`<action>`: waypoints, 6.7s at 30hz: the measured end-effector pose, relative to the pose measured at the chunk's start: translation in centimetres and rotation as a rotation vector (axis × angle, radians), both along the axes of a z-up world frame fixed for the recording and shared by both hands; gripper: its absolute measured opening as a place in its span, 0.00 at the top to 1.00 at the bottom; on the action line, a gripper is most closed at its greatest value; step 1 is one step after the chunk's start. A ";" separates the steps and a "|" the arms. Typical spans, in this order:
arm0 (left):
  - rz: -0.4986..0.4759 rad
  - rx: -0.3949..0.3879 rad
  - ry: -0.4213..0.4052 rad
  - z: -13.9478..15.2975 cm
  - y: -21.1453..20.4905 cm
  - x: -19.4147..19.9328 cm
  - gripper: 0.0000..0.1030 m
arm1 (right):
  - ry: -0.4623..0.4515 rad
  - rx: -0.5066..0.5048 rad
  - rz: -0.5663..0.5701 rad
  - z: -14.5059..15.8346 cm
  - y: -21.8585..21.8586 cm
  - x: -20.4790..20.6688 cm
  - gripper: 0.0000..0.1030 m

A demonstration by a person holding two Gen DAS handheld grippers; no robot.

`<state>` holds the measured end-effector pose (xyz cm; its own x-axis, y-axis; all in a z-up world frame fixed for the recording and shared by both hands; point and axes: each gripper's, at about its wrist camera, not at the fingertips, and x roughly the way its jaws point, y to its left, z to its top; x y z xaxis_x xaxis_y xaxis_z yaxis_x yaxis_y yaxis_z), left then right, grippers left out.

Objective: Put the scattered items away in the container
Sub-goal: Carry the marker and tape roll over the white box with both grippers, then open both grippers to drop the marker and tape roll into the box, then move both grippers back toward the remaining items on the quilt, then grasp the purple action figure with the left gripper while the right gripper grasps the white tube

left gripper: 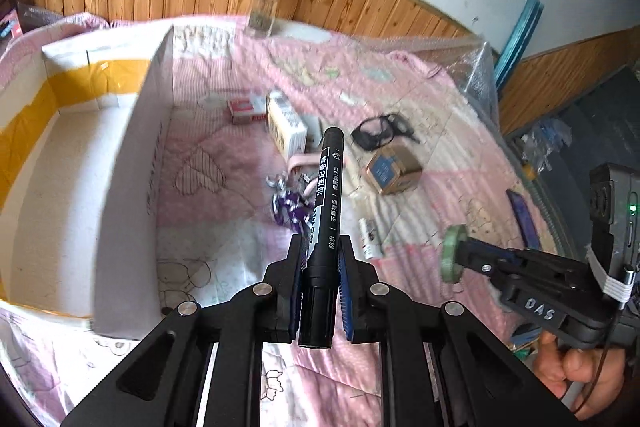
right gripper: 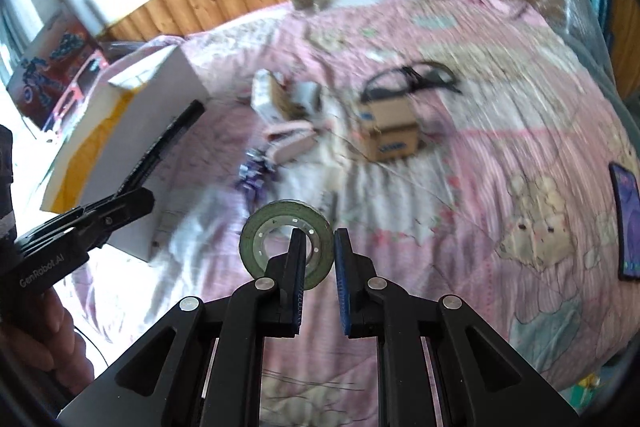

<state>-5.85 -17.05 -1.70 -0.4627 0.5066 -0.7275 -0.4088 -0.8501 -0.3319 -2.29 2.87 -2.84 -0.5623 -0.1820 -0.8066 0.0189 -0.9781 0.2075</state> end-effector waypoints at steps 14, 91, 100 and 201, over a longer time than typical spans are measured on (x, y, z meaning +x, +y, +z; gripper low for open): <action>0.091 0.080 0.085 5.4 -5.9 1.0 0.84 | 0.104 -0.002 0.189 5.5 -9.2 -1.1 0.86; 0.441 -0.211 -0.032 1.5 -19.2 -15.6 0.48 | 0.006 0.080 0.495 5.1 -28.9 -22.0 0.79; 0.456 -0.199 -0.002 3.5 -19.3 -12.9 0.48 | 0.034 0.014 0.499 7.2 -27.5 -18.2 0.79; 0.062 -0.177 -0.098 -8.4 5.9 -7.9 0.53 | -0.089 -0.118 0.081 -10.8 0.7 -8.0 0.85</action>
